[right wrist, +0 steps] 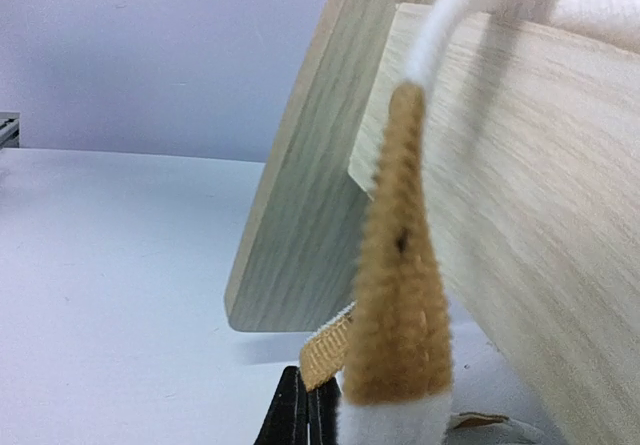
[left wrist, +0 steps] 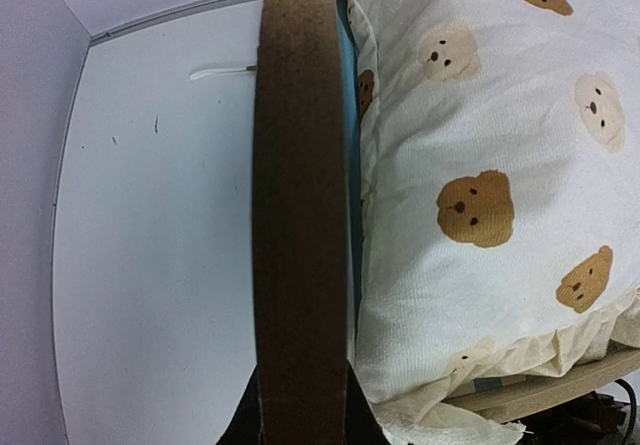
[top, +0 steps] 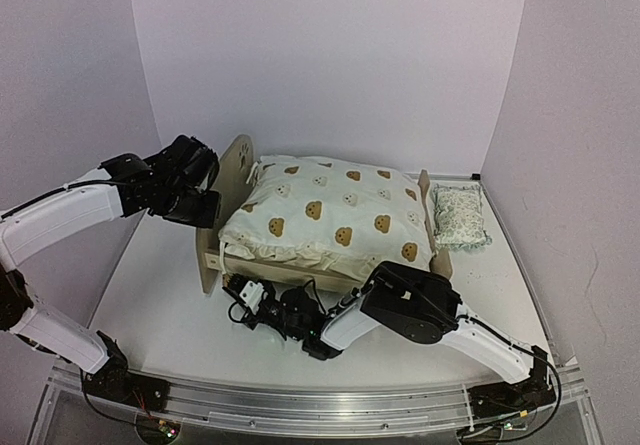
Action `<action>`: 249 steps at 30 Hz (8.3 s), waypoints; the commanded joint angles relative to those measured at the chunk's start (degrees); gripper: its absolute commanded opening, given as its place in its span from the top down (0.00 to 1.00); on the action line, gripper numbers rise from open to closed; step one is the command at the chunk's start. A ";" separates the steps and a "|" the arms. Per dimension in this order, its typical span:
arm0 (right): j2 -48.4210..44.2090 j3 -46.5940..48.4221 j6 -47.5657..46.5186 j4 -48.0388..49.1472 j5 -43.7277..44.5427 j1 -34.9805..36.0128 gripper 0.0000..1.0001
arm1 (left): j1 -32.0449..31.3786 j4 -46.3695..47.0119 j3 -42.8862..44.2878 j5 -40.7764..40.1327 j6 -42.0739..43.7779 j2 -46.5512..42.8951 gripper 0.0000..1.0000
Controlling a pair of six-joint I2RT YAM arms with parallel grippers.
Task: Set up the pet bed
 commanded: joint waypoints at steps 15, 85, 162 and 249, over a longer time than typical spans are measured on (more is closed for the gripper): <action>-12.03 -9.32 21.35 1.38 -0.20 2.21 1.00 | -1.00 15.54 -11.16 7.46 -3.59 -5.60 1.00; -30.55 -18.06 89.12 -34.97 -21.80 -10.73 1.00 | -1.82 64.17 -53.86 39.58 -1.69 -12.78 0.31; -39.03 -31.07 63.63 -38.33 -33.66 -10.23 0.57 | -1.89 49.73 -43.44 38.62 -21.76 5.49 0.92; -21.85 -17.09 37.41 -29.09 10.30 -1.92 0.90 | -1.99 32.81 -51.75 30.33 -22.98 -22.81 0.43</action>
